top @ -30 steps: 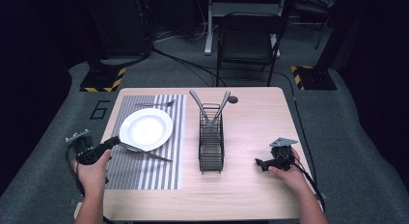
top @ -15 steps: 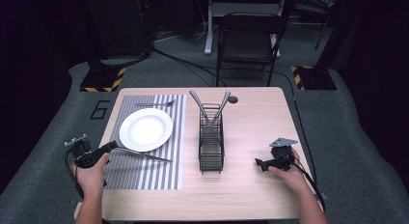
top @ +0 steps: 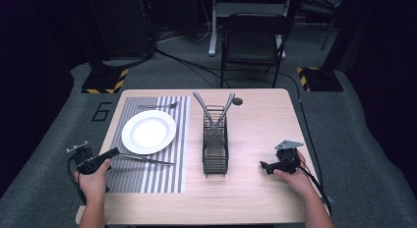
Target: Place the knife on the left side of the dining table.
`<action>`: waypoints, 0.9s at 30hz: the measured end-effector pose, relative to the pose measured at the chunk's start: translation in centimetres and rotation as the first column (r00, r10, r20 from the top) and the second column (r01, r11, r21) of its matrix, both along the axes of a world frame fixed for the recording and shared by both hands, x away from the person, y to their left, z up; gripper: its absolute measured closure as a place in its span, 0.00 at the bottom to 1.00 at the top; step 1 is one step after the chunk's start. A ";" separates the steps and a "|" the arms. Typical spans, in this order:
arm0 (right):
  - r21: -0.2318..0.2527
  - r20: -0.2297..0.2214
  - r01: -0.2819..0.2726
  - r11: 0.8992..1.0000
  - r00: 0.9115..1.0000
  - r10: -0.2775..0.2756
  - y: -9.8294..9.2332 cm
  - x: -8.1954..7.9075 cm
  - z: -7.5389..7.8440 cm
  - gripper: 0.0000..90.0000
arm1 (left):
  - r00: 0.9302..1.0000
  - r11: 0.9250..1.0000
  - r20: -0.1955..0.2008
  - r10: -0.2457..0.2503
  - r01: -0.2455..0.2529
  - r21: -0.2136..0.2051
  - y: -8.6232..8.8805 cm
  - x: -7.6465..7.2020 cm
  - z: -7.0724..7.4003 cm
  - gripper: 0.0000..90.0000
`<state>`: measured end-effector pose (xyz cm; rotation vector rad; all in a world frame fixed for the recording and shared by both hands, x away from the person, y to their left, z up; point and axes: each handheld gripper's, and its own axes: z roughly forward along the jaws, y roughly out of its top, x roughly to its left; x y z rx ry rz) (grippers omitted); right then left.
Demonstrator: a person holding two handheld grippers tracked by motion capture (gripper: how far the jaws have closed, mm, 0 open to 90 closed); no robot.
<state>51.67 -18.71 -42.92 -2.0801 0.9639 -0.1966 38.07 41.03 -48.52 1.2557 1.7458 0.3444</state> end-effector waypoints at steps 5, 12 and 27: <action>0.000 0.000 0.000 1.000 1.000 0.000 0.0 0.0 0.0 0.00 | 1.000 1.000 -0.029 0.005 -0.005 -0.013 0.3 0.0 -0.5 0.76; 0.001 0.000 0.000 1.000 1.000 0.000 0.0 0.0 0.0 0.00 | 0.999 1.000 -0.051 0.013 -0.014 -0.017 0.5 0.1 -1.4 0.75; 0.000 0.000 0.000 1.000 1.000 0.000 0.0 0.0 0.0 0.00 | 0.994 0.999 -0.106 -0.006 0.003 -0.034 1.3 0.5 -3.1 0.74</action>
